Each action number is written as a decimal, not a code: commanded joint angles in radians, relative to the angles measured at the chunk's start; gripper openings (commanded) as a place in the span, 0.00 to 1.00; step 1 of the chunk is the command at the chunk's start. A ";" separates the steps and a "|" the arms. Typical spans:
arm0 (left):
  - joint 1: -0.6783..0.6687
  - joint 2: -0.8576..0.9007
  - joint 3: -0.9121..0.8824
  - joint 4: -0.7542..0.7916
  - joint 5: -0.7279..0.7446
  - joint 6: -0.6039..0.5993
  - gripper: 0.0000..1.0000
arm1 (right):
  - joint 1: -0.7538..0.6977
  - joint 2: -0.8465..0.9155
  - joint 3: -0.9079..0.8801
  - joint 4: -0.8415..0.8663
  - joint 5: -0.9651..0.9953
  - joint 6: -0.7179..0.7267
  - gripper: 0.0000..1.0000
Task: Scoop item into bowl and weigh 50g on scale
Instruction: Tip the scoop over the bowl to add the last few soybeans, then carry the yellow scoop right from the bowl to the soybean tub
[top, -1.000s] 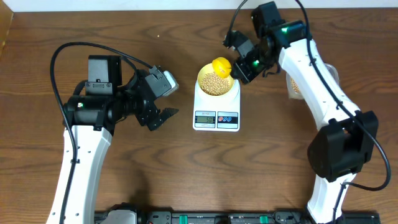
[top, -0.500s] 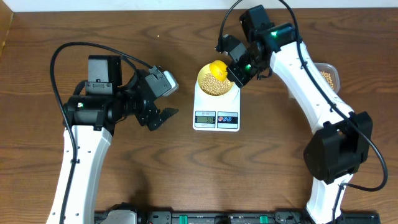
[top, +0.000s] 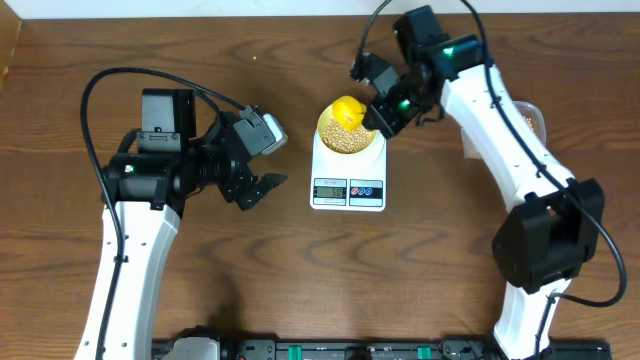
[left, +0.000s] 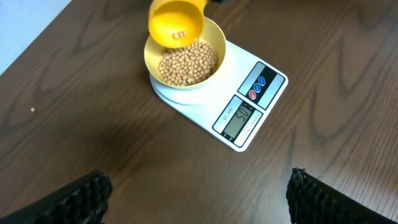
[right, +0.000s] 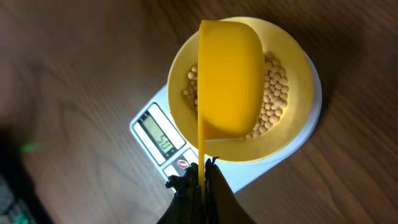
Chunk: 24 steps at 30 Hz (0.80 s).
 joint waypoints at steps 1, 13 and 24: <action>0.004 0.008 -0.007 -0.002 0.013 -0.010 0.92 | -0.053 -0.037 0.009 -0.002 -0.169 -0.008 0.01; 0.004 0.008 -0.007 -0.002 0.013 -0.010 0.92 | -0.233 -0.039 0.009 -0.035 -0.435 0.027 0.01; 0.004 0.008 -0.007 -0.002 0.013 -0.010 0.92 | -0.489 -0.138 0.009 -0.118 -0.386 0.037 0.01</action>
